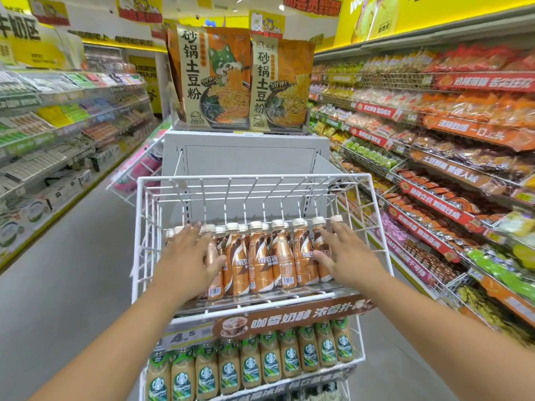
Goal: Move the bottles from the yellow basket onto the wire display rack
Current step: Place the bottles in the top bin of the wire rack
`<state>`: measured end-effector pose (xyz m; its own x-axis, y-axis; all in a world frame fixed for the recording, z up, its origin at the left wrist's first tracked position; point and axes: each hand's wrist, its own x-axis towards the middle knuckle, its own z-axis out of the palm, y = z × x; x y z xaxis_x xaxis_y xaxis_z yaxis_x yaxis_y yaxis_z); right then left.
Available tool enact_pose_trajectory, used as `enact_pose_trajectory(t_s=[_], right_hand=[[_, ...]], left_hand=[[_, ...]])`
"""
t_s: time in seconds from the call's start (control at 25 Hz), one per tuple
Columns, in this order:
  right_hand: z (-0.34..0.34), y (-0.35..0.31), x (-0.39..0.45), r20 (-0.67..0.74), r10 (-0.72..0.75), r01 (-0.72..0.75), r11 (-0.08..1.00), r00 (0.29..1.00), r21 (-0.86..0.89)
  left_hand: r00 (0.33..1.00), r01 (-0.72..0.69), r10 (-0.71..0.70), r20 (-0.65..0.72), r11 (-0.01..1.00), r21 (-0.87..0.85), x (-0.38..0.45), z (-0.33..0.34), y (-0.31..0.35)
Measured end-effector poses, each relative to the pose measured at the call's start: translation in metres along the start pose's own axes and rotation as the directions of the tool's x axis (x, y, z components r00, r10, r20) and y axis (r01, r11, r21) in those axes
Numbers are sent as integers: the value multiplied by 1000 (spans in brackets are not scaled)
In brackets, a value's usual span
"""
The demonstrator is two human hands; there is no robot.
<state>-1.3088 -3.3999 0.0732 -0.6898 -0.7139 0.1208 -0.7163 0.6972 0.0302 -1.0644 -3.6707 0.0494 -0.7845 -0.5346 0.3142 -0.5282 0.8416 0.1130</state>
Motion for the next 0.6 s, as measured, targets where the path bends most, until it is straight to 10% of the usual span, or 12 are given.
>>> enact_pose_trajectory(t_s=[0.6], right_hand=[[-30,46,-186,-123,-75,85,994,990,76]], left_hand=[[1000,20,-21,10,998,67,-154,-65,144]])
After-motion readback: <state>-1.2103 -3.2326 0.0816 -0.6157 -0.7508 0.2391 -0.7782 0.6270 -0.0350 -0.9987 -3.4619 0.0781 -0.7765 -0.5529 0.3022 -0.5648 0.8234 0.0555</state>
